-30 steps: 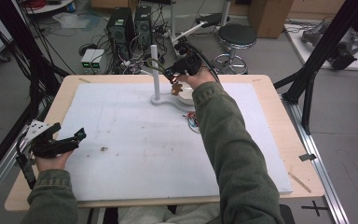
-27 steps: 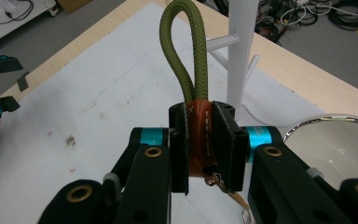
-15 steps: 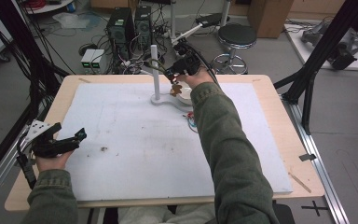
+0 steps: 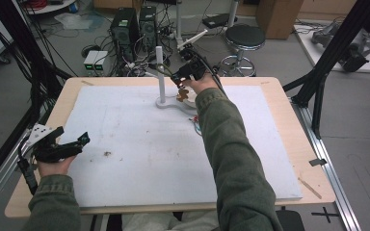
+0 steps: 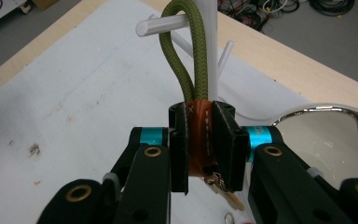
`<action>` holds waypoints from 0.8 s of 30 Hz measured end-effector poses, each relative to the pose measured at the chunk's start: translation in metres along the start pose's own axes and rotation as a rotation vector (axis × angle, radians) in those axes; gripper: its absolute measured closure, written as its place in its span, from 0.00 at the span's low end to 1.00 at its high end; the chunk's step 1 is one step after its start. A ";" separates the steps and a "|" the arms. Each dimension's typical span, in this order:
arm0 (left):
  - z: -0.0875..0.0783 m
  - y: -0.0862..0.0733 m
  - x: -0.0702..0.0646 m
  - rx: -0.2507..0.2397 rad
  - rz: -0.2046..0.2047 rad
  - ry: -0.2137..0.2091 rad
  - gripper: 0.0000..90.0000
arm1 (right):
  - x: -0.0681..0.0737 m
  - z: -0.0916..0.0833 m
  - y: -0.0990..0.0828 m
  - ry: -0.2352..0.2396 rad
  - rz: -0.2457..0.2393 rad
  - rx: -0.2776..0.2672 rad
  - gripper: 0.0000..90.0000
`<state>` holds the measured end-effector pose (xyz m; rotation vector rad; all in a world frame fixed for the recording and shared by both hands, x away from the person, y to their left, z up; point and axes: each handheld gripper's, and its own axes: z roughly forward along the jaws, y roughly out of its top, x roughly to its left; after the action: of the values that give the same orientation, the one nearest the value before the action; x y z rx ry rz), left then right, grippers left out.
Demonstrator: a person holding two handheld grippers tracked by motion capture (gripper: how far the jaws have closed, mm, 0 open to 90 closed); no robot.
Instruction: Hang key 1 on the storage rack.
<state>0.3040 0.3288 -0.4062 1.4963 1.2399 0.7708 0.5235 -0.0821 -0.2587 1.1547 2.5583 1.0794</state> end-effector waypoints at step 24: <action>-0.001 0.000 0.000 0.001 -0.004 -0.006 0.02 | -0.001 0.016 -0.019 0.034 -0.019 -0.025 0.28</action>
<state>0.3035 0.3290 -0.4060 1.4954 1.2389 0.7622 0.5189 -0.0822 -0.2834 1.1127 2.5675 1.1331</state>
